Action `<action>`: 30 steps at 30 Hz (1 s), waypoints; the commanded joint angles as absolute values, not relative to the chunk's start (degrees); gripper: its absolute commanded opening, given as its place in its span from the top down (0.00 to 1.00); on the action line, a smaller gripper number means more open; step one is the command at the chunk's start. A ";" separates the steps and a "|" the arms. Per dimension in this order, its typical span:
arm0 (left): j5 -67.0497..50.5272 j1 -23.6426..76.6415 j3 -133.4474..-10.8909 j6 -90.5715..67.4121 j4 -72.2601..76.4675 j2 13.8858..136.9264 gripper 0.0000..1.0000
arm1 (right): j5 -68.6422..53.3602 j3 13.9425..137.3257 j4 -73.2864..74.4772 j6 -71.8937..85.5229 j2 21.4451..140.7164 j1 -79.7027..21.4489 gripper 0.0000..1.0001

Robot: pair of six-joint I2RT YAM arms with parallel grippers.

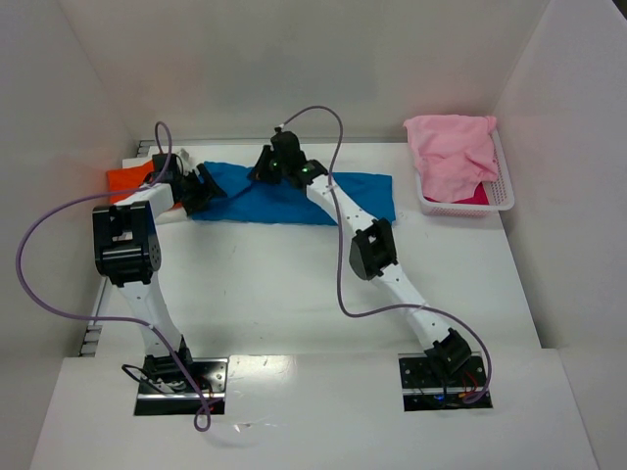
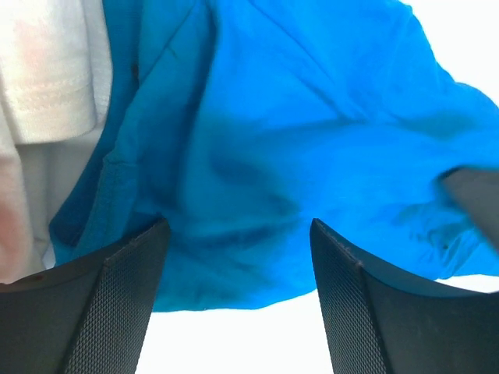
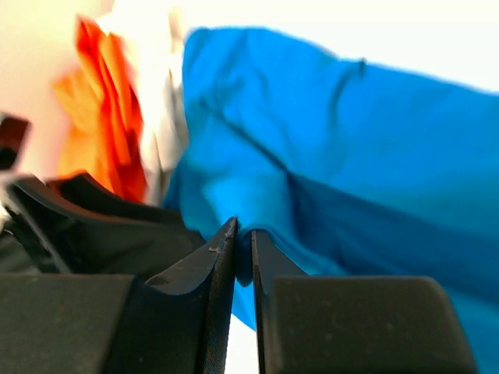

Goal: Fold and stack the t-shirts
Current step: Fold the other side of the tshirt into a rectangle

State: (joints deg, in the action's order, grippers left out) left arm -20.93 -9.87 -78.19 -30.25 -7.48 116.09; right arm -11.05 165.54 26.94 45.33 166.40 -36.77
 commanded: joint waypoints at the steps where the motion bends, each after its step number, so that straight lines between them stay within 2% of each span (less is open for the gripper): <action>1: -22.85 -9.84 -77.43 -30.59 -2.99 114.70 0.19 | -12.13 172.84 27.16 47.20 169.00 -34.54 0.81; 4: -23.90 -9.84 -77.43 -31.26 -0.97 115.22 0.18 | -12.13 174.99 27.16 47.20 170.85 -34.01 0.80; 10: -25.11 -10.37 -78.99 -34.63 1.67 116.80 0.16 | -12.83 176.83 26.37 47.72 172.55 -33.49 0.67; 20: -27.42 -10.37 -80.25 -35.95 1.67 119.88 0.20 | -13.89 179.74 28.40 46.58 173.57 -33.49 0.62; 24: -27.42 -10.37 -79.72 -36.47 1.67 119.88 0.33 | -13.89 179.74 29.18 45.99 173.34 -33.49 0.59; 27: -27.42 -10.37 -79.72 -36.97 2.16 119.88 0.57 | -13.31 179.74 30.38 44.78 172.79 -33.49 0.58; 30: -27.90 -10.37 -79.72 -37.41 2.20 119.88 0.66 | -13.27 179.74 30.94 44.32 172.27 -33.49 0.58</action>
State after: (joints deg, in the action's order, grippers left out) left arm -25.89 -10.06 -79.09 -36.43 -0.27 119.50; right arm -12.93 176.59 29.35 46.17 173.88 -33.08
